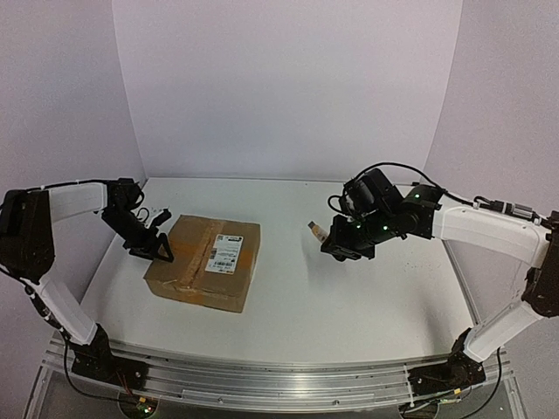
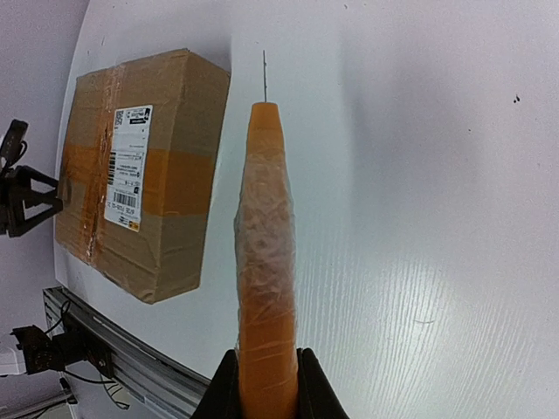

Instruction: Unpack the express box

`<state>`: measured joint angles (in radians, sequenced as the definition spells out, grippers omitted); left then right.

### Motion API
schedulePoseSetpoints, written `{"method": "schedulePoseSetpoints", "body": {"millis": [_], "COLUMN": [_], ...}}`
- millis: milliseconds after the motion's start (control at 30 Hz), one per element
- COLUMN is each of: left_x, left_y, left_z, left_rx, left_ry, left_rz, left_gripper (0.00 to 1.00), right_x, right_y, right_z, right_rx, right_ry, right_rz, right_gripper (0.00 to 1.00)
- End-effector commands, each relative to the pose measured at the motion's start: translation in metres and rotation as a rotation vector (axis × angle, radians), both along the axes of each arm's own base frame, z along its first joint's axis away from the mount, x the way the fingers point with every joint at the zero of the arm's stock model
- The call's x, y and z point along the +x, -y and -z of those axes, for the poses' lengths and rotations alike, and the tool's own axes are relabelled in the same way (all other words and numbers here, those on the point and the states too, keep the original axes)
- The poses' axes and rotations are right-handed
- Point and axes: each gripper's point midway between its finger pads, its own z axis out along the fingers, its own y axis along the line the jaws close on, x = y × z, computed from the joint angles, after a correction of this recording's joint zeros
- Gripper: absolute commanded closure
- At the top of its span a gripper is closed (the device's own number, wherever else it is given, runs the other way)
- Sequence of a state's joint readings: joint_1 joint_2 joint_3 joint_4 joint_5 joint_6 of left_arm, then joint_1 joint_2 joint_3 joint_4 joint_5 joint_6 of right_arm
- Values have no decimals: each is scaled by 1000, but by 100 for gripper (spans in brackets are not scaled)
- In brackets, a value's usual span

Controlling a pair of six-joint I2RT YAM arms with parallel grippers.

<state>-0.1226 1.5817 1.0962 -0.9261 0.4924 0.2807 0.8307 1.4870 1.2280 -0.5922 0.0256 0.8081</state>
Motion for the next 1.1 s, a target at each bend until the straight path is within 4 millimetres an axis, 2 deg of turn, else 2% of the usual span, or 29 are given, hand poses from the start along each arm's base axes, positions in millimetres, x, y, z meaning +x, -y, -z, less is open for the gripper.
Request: {"method": "schedulePoseSetpoints", "body": {"millis": [0, 33, 100, 133, 200, 333, 400, 433, 467, 533, 600, 800, 933, 1067], "left_x": [-44, -61, -75, -74, -63, -8, 30, 44, 46, 43, 35, 15, 4, -14], "left_y": [53, 60, 59, 55, 36, -9, -16, -10, -2, 16, 29, 44, 57, 77], "left_z": [-63, -74, -83, -85, -75, -44, -45, -57, -62, -73, -77, -38, -10, 3], "left_rx": [-219, -262, -251, -221, -73, 299, 479, 526, 533, 494, 452, 425, 398, 344], "left_ry": [173, 197, 257, 304, 375, 627, 873, 1019, 1117, 1281, 1383, 1525, 1479, 1423], "left_rz": [379, 490, 635, 700, 782, 940, 1003, 1033, 1087, 1192, 1288, 1618, 1754, 1814], "left_gripper": [23, 21, 23, 25, 28, 29, 19, 14, 8, 2, 0, 0, 0, 0], "right_x": [-1, -3, -7, -8, -10, -12, -14, -15, -17, -20, -23, -27, -27, -27], "right_y": [-4, -5, -5, -4, -3, 0, 1, 1, 1, 2, 4, 6, 5, 4], "right_z": [-12, -12, -8, -6, -3, -1, 1, 3, 5, 9, 13, 18, 20, 21], "right_rx": [15, 20, 23, 23, 24, 24, 24, 22, 23, 25, 26, 32, 31, 35], "right_ry": [12, 0, -17, -25, -39, -45, -50, -57, -66, -80, -89, -100, -101, -103], "right_rz": [-40, -48, -49, -46, -38, -36, -33, -35, -39, -42, -40, -40, -40, -42], "right_gripper": [100, 100, 100, 100, 100, 100, 100, 100, 100, 100, 100, 100, 100, 100]}}
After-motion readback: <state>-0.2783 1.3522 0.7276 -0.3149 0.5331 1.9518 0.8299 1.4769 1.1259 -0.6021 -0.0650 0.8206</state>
